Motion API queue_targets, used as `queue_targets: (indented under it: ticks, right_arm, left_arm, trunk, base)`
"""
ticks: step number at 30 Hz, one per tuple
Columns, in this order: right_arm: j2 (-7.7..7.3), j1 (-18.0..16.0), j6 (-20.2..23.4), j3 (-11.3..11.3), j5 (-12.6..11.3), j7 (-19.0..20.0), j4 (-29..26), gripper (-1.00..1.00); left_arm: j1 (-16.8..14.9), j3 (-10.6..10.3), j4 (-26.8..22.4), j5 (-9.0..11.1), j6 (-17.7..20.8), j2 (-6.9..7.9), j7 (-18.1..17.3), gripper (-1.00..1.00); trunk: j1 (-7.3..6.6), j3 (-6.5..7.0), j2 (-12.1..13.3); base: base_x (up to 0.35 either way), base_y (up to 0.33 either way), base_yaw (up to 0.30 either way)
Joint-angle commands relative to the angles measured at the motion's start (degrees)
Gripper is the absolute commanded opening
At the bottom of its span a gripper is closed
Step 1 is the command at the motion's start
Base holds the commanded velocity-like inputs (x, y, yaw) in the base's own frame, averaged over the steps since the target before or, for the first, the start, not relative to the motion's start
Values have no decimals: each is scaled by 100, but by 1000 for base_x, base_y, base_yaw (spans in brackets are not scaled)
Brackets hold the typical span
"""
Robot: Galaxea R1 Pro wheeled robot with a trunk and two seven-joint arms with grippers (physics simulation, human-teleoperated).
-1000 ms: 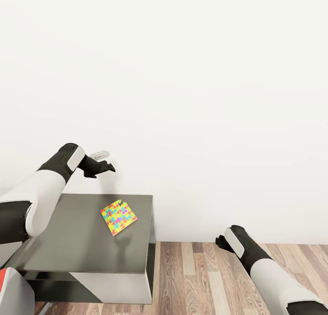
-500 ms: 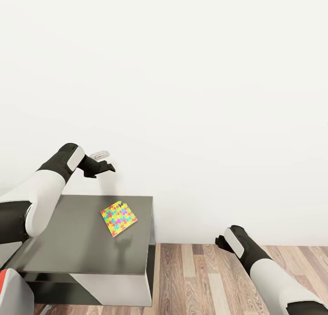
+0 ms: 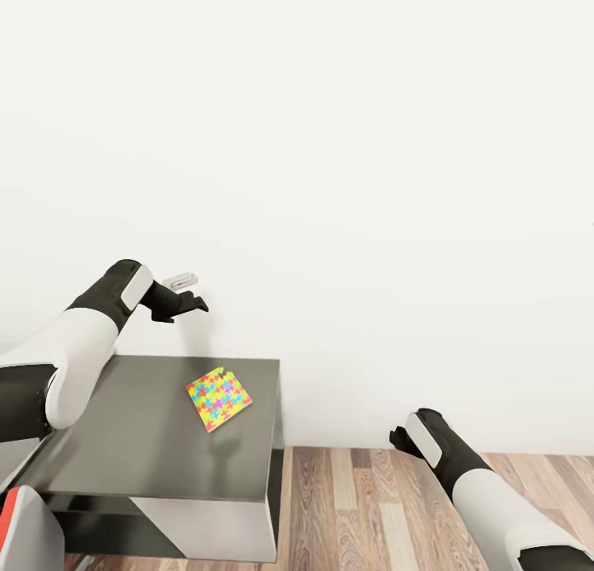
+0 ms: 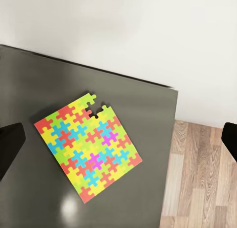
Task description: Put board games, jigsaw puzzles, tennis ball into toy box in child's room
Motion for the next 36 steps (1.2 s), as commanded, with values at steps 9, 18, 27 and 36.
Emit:
queue_targets:
  ticks: [9,18,27,36]
  right_arm:
    - [-8,-3,19,46,-61,-53,-9,100]
    - [-7,-3,27,46,-61,-51,-9,100]
    - [-6,-2,35,46,-61,-57,-9,100]
    - [-6,-4,37,46,-61,-60,-9,100]
  left_arm:
    - [-4,0,-3,-17,13,4,-26,100]
    - [-4,-3,-3,-17,12,2,-26,100]
    - [2,-8,4,-28,12,2,-26,100]
    - [13,-8,7,-32,12,-7,-18,100]
  trunk:
    - [4,-8,-12]
    - [4,-8,-12]
    - [4,-8,-12]
    - [4,-8,-12]
  base:
    - [91,111,6]
    - [40,38,0]
    - [90,-64,0]
    - [79,-70,0]
